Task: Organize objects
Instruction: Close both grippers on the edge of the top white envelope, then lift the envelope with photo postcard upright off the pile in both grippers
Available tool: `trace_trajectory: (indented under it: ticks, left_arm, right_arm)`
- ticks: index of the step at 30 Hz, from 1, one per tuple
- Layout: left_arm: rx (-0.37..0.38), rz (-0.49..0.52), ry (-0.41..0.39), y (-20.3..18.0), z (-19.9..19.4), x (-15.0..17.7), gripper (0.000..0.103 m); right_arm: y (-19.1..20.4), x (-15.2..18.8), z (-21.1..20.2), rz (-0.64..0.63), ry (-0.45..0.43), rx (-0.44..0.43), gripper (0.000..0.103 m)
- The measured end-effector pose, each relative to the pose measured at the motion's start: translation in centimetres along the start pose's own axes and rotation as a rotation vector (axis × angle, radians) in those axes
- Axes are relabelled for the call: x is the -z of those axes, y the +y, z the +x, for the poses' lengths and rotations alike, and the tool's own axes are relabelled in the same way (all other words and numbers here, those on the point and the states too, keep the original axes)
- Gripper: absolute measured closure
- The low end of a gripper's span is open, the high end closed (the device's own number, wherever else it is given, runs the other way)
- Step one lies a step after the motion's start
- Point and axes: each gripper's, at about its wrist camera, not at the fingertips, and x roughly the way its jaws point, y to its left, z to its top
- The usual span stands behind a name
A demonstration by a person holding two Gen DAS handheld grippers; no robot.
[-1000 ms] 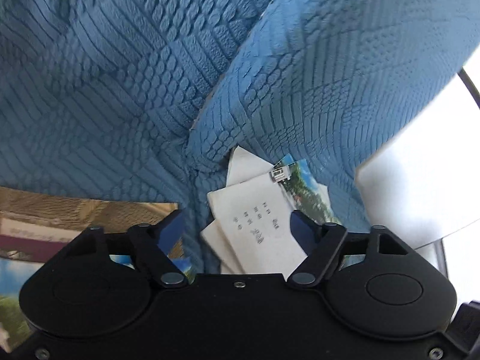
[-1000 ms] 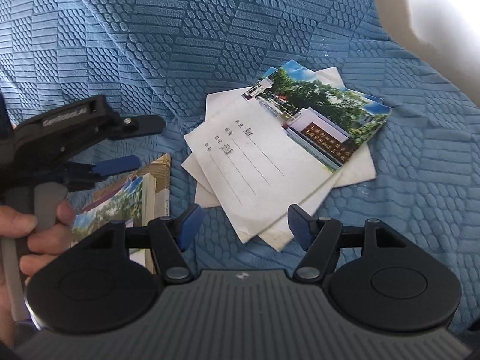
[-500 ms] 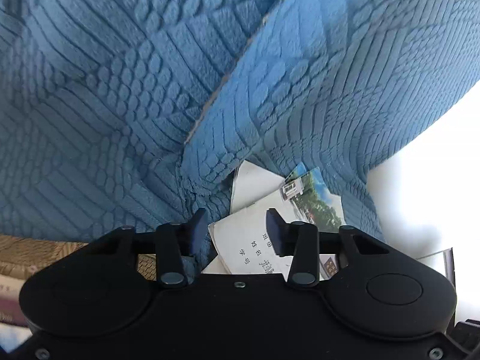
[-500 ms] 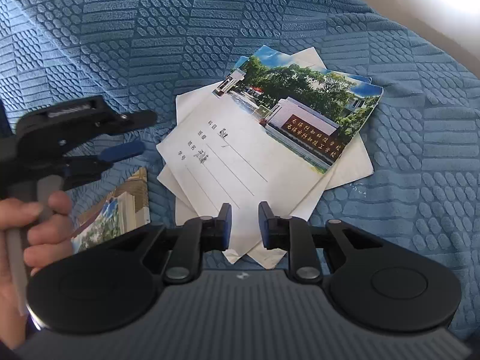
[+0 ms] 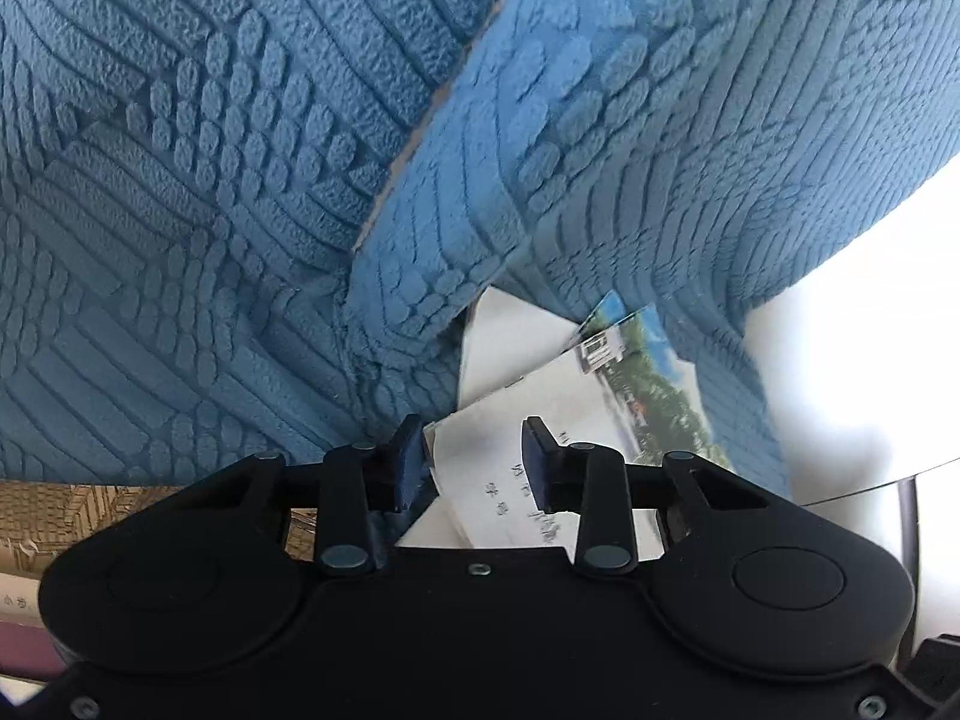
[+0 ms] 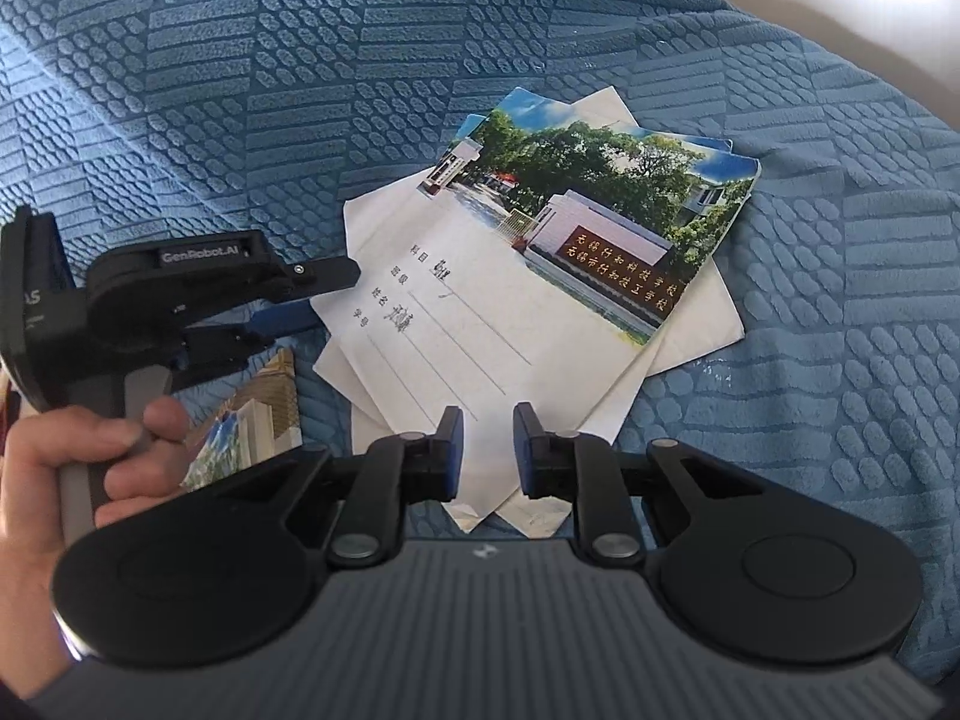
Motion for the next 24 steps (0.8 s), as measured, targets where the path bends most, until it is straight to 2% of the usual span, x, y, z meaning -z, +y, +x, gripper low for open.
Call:
trace_trajectory:
  ticks: [4,9,11,14,16,19,21,22,24]
  left_arm:
    - [0.079,-0.054,-0.005,0.6,-0.8,-0.2,0.071]
    - [0.249,-0.108,-0.008,1.1,-2.4,-0.3,0.071]
    - [0.269,-0.183,-0.012,1.9,-2.0,0.0,0.071]
    - [0.260,-0.267,0.009,3.0,-0.5,0.5,0.076]
    - [0.247,-0.307,0.030,3.5,0.3,0.8,0.083]
    - [0.206,-0.268,0.060,2.7,0.6,1.1,0.088]
    - [0.157,-0.233,0.051,1.9,0.5,1.5,0.094]
    - [0.137,-0.242,0.045,1.7,0.3,1.7,0.095]
    - [0.146,-0.262,0.041,1.5,0.0,2.0,0.096]
  right_arm:
    - [-0.2,0.1,0.1,0.014,-0.007,-0.014,0.083]
    - [-0.7,0.0,0.2,0.065,-0.008,-0.040,0.083]
    - [-0.9,0.0,0.2,0.078,-0.010,-0.047,0.083]
    - [-1.3,0.0,0.2,0.116,-0.012,-0.065,0.083]
    - [-1.5,0.0,0.3,0.134,-0.012,-0.074,0.083]
    - [-1.8,-0.1,0.1,0.156,-0.019,-0.072,0.082]
    - [-1.8,0.0,-0.2,0.160,-0.029,-0.068,0.080]
    - [-1.9,0.0,-0.4,0.162,-0.035,-0.068,0.080]
    - [-2.0,-0.2,-1.4,0.174,-0.079,-0.076,0.080]
